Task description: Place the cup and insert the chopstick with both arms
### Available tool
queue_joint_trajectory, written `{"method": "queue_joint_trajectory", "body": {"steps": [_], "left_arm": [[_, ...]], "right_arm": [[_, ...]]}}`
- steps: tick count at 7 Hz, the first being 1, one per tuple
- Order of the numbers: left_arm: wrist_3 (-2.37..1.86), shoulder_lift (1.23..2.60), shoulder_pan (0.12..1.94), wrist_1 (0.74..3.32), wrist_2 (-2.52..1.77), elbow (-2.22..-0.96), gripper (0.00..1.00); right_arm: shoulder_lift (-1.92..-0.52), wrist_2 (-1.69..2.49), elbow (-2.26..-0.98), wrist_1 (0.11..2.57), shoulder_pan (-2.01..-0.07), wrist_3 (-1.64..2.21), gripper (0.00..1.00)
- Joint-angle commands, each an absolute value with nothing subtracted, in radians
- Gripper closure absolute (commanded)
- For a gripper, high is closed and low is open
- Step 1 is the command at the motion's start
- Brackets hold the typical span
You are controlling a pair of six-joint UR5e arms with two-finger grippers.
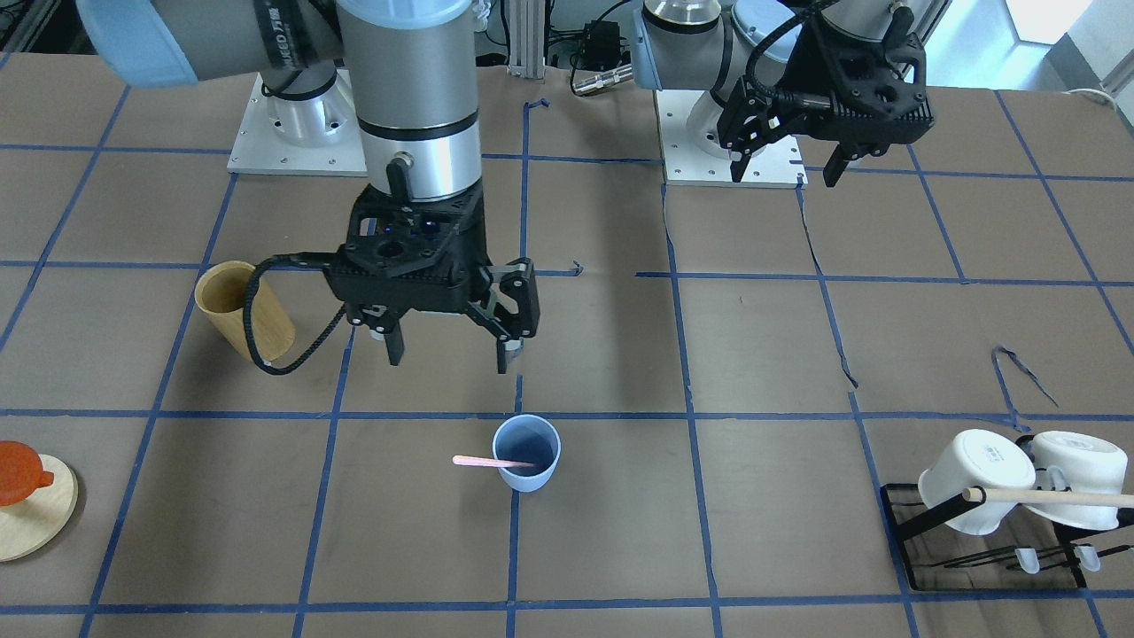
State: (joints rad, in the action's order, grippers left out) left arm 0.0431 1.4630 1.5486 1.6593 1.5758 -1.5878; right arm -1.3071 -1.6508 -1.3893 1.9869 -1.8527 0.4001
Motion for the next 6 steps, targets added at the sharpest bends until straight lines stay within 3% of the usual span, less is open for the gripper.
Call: {"method": "queue_joint_trajectory", "body": {"steps": [1, 6], "left_arm": [[0.043, 1.453, 1.551, 1.66, 1.58, -1.6, 0.0], [0.046, 1.465, 1.546, 1.654, 1.574, -1.601, 0.0]], "right_arm": [[-1.37, -1.594, -1.385, 1.797, -1.697, 0.284, 0.0], [-1.443, -1.546, -1.379, 1.49, -1.606, 0.205, 0.0]]}}
